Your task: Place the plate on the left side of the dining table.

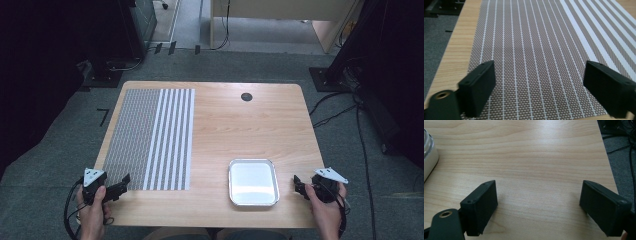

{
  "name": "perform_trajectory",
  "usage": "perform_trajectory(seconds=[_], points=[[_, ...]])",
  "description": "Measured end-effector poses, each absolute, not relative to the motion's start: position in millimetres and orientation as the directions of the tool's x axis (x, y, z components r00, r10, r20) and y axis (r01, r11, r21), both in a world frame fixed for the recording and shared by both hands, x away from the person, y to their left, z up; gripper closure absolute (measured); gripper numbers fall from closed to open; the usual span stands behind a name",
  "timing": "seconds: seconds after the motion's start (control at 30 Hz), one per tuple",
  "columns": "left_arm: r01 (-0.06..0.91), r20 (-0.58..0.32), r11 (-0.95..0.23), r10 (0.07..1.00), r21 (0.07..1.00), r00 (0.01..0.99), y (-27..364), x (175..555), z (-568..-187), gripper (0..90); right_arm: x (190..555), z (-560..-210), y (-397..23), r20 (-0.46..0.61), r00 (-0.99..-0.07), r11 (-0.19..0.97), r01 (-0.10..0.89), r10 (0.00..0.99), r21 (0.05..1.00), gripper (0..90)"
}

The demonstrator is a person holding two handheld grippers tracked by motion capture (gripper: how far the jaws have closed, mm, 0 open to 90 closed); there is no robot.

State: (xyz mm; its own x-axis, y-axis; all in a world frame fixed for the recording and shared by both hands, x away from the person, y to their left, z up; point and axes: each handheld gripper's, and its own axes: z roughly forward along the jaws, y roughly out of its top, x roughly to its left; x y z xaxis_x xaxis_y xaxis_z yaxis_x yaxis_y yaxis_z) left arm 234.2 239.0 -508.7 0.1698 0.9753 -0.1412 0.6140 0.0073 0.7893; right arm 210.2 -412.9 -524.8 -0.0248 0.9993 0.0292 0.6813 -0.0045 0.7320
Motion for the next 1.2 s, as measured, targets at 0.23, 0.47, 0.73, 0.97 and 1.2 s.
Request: perform_trajectory(seconds=[0.23, 0.47, 0.73, 0.97, 1.2], points=[[0.615, -0.249, 0.066, 0.944, 0.786, 0.217, 243.9, 235.1, -505.3, 14.2, 210.1, -524.4, -414.4, 0.051, -0.013, -0.029, 0.676, 0.999, 0.736, 15.0], [0.6, -0.167, 0.037, 0.972, 0.799, 0.163, 236.0, 233.1, -500.8, 7.9, 208.9, -522.3, -413.0, 0.062, -0.016, -0.035, 0.671, 0.998, 0.741, 15.4], [0.588, -0.166, 0.047, 0.975, 0.808, 0.149, 230.7, 232.8, -498.4, 8.0, 205.6, -514.9, -407.9, 0.075, -0.026, -0.041, 0.636, 0.997, 0.771, 15.8], [0.589, -0.158, 0.052, 0.979, 0.807, 0.131, 227.8, 233.3, -496.8, 8.0, 203.5, -510.4, -404.0, 0.133, -0.036, -0.083, 0.613, 0.99, 0.785, 15.9], [0.592, -0.155, 0.051, 0.98, 0.804, 0.125, 220.7, 233.4, -495.0, 8.0, 201.6, -506.9, -397.7, 0.148, -0.049, -0.091, 0.593, 0.988, 0.8, 16.3]])
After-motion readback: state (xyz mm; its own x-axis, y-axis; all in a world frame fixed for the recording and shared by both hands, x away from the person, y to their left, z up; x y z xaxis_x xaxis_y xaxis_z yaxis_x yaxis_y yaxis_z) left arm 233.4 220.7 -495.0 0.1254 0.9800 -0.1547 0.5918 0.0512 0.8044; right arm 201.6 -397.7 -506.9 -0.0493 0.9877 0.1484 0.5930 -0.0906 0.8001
